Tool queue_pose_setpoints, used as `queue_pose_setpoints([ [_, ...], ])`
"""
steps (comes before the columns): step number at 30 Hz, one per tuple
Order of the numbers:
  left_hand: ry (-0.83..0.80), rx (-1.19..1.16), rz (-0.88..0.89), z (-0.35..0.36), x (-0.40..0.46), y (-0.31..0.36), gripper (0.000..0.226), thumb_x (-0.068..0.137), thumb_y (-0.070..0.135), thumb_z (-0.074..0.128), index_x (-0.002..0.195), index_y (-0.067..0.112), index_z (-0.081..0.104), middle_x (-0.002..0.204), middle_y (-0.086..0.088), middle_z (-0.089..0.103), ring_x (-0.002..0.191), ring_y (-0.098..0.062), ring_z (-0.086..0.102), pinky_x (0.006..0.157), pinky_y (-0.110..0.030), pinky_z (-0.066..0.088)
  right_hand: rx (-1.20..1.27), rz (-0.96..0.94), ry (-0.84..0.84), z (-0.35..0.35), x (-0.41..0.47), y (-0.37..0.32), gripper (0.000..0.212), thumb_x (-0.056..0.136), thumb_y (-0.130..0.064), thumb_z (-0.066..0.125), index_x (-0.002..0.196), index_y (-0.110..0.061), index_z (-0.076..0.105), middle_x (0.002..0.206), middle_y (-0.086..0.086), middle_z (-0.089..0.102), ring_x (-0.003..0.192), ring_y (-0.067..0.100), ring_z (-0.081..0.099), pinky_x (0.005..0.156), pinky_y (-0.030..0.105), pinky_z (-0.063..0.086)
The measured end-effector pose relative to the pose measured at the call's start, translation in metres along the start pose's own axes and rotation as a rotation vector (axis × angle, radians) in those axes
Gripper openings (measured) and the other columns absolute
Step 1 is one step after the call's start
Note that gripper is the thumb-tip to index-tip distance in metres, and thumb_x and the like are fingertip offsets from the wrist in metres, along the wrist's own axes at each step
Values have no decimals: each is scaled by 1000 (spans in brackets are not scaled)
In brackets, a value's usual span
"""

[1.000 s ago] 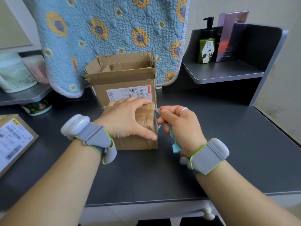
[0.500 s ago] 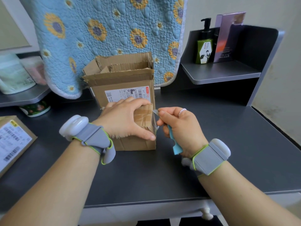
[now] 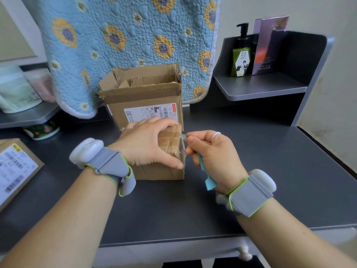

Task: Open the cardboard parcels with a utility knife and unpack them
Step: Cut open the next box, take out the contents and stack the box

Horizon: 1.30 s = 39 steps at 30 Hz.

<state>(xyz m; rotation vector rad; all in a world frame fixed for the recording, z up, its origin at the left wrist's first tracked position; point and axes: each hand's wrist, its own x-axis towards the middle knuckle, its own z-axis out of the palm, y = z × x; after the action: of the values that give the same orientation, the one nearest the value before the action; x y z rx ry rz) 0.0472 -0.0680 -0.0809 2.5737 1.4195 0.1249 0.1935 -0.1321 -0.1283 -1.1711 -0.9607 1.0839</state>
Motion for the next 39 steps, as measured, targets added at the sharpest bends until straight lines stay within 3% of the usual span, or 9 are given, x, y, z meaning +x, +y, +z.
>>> queue_pose_setpoints([
  [16,9,6,6,0,1,0,96,40,78,58,127,46,33,125,15,44,121,-14,39,102,-37,26,39,-3,73,8,-10,2,16,93,-9,53,80,-14,61,49,-4,60,34,4,41,36,14,36],
  [23,26,4,10,1,1,-1,95,35,79,57,123,49,34,119,17,45,116,-12,41,102,-38,29,31,-25,30,10,-19,0,10,92,-5,52,86,-6,61,49,-3,58,31,3,40,34,12,34],
  [30,67,4,-35,4,4,-2,102,33,83,54,127,48,34,127,15,45,122,-14,40,100,-36,27,-95,-100,123,4,-10,1,16,90,-10,54,78,-20,58,52,-5,61,35,1,44,39,14,36],
  [33,110,46,-107,4,7,1,100,40,80,55,132,46,30,130,9,44,123,-18,40,99,-37,29,-140,-100,29,3,-9,-2,14,89,-11,56,78,-19,59,48,-6,62,34,3,43,36,15,37],
  [37,-42,-3,-131,-8,5,-1,110,54,70,70,144,33,18,144,2,31,134,-21,31,110,-37,27,-339,-85,-66,0,1,-12,16,89,-13,58,76,-23,58,49,-6,61,33,2,42,39,14,36],
  [39,-135,-110,-97,-19,1,-9,99,65,57,72,145,26,23,149,5,31,133,-13,33,108,-24,28,-454,-116,-45,-2,6,-16,20,88,-14,58,73,-25,56,53,-6,60,33,0,44,41,14,37],
])
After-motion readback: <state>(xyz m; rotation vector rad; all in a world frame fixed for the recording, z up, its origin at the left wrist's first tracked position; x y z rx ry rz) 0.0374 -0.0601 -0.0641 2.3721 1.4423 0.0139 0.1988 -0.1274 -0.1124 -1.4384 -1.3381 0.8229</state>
